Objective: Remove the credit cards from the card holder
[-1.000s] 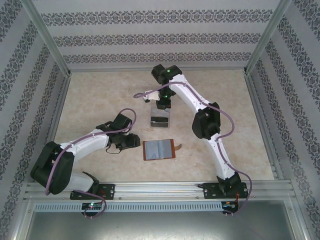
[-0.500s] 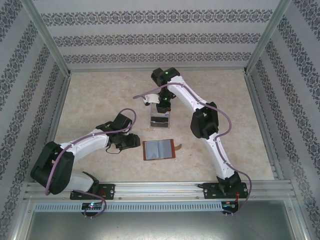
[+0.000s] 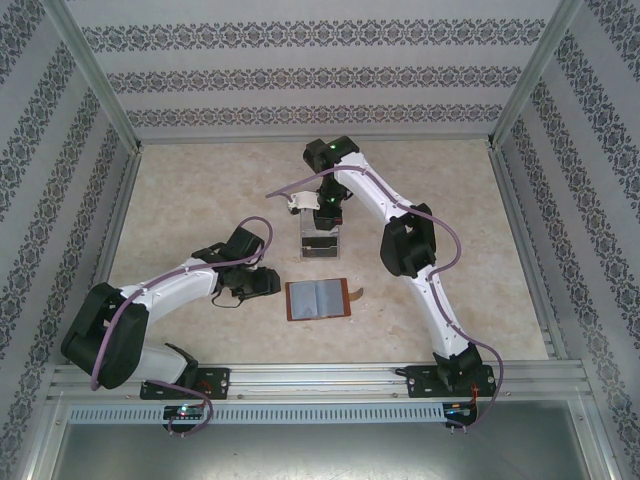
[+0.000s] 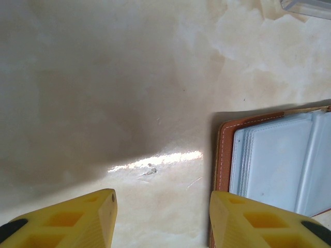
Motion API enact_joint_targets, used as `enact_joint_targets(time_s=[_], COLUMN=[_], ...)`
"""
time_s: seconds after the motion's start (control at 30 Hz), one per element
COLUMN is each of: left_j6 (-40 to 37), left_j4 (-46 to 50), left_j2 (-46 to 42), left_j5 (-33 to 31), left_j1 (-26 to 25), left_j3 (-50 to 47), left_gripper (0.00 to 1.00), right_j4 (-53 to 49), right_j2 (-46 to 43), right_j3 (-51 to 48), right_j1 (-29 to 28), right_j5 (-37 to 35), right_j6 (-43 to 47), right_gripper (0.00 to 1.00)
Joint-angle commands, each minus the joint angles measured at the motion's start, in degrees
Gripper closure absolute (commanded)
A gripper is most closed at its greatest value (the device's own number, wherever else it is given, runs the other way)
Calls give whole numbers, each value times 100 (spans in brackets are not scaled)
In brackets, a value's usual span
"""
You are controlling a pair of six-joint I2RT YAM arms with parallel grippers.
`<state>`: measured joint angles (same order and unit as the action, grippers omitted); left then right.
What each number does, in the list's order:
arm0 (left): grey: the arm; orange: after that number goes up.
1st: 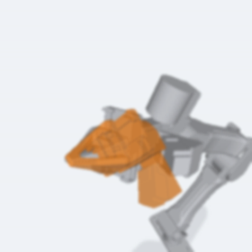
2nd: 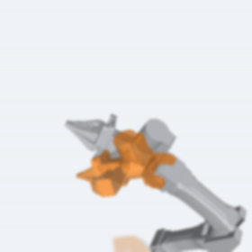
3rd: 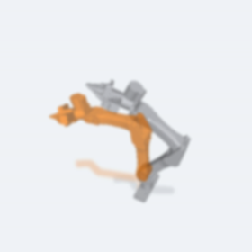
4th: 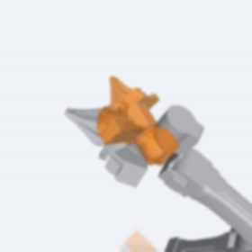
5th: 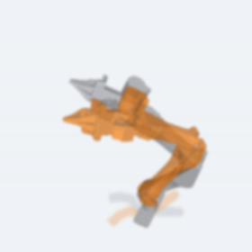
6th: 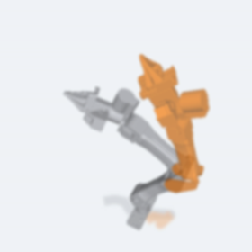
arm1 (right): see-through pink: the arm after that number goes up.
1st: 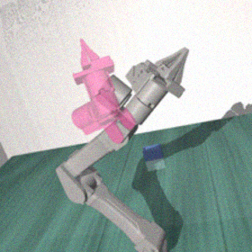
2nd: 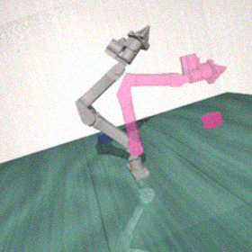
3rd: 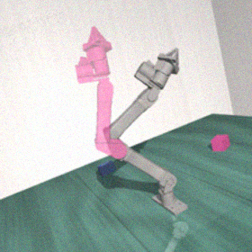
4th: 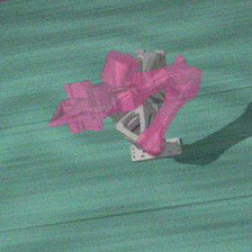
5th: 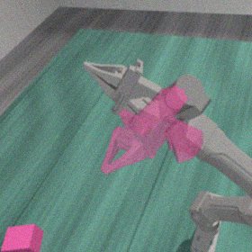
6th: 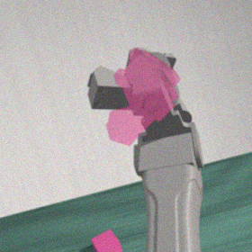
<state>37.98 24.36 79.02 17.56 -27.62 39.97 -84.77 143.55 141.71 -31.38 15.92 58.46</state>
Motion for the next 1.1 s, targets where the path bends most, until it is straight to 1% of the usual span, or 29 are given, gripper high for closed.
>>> enact_joint_targets(time_s=[0.0,0.07,0.23,0.47,0.6,0.73,0.87,0.97,1.0,1.03,1.07], left_j6=[80,71,74,52,17,-33,-36,-40,-49,-62,-79], left_j4=[-118,-112,-111,-111,-105,-93,-183,-223,-245,-268,-278], left_j2=[11,13,3,19,53,121,160,193,216,237,256], left_j5=[-4,4,4,7,-5,-33,-32,-34,-41,-56,-91], left_j1=[67,70,71,65,68,64,64,63,71,69,71], left_j3=[-85,-68,-60,-25,19,110,155,195,219,228,239], left_gripper=[49,49,49,49,49,49,49,49,49,49,49], right_j4=[72,213,719,2037,2922,4013,4574,4794,4903,5033,5070], right_j2=[81,38,-301,-1385,-1978,-2600,-3045,-3300,-3383,-3457,-3500], right_j3=[26,6,-259,-1613,-2497,-3497,-4123,-4482,-4621,-4769,-4852], right_j1=[-75,-79,-79,-105,-97,-131,-196,-283,-334,-393,-436], right_j5=[90,35,11,26,-49,-198,-276,-445,-560,-829,-940], right_j6=[35,-26,-196,-445,-833,-1607,-2649,-3611,-4002,-4500,-4902], right_gripper=[83,79,76,73,72,70,70,68,67,68,69])
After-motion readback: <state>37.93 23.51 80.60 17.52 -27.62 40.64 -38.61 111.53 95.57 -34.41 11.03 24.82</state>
